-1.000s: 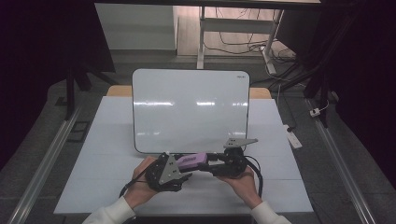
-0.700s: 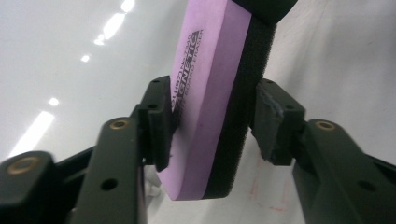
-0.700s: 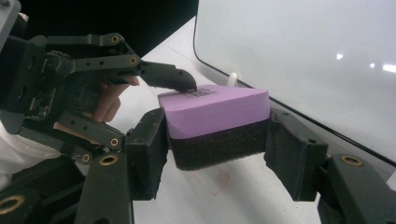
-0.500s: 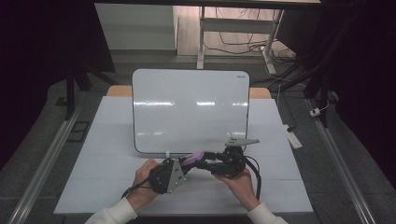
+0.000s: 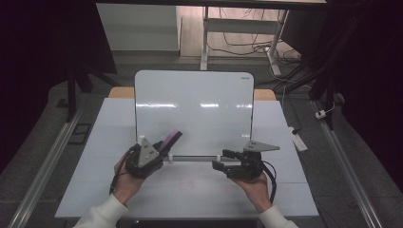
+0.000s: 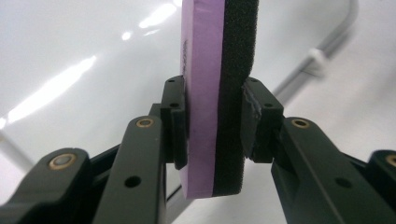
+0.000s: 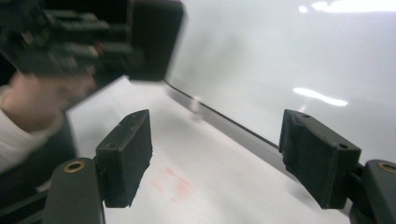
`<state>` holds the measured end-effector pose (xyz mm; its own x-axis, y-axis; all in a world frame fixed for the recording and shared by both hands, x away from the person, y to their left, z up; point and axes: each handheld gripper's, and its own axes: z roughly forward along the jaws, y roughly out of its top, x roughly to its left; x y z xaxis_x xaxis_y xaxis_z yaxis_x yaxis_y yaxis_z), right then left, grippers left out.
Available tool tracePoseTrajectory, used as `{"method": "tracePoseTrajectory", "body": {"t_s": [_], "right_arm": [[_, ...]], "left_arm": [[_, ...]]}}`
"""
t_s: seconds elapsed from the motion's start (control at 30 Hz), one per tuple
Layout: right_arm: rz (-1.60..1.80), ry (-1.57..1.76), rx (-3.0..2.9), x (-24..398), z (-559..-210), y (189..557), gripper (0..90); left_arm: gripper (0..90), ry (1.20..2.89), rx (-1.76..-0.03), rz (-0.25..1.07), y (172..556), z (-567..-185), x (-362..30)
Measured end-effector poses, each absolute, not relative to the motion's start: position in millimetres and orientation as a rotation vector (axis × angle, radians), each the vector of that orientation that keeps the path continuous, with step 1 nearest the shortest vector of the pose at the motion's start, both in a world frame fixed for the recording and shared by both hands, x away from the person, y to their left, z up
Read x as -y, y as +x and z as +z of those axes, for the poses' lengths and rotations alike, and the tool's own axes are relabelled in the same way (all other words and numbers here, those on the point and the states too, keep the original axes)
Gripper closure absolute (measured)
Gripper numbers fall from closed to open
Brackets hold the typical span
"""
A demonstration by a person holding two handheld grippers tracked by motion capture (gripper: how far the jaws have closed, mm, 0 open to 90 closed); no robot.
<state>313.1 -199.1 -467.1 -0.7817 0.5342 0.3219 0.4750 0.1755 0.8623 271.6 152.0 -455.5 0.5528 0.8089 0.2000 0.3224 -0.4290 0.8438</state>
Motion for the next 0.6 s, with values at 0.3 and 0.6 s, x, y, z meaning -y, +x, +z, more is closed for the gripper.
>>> {"method": "tracePoseTrajectory", "body": {"t_s": [0.3, 0.6], "right_arm": [[1.506, 0.986, -2.29, 237.6, -474.6, 306.0, 26.0], [1.449, 1.018, -2.232, 272.5, -483.0, 296.7, 26.2]], "left_arm": [[65.1, 1.894, -1.134, 0.761, 287.4, -454.2, -182.5], [64.9, 1.897, -1.258, 0.771, 297.2, -460.5, -188.9]]}}
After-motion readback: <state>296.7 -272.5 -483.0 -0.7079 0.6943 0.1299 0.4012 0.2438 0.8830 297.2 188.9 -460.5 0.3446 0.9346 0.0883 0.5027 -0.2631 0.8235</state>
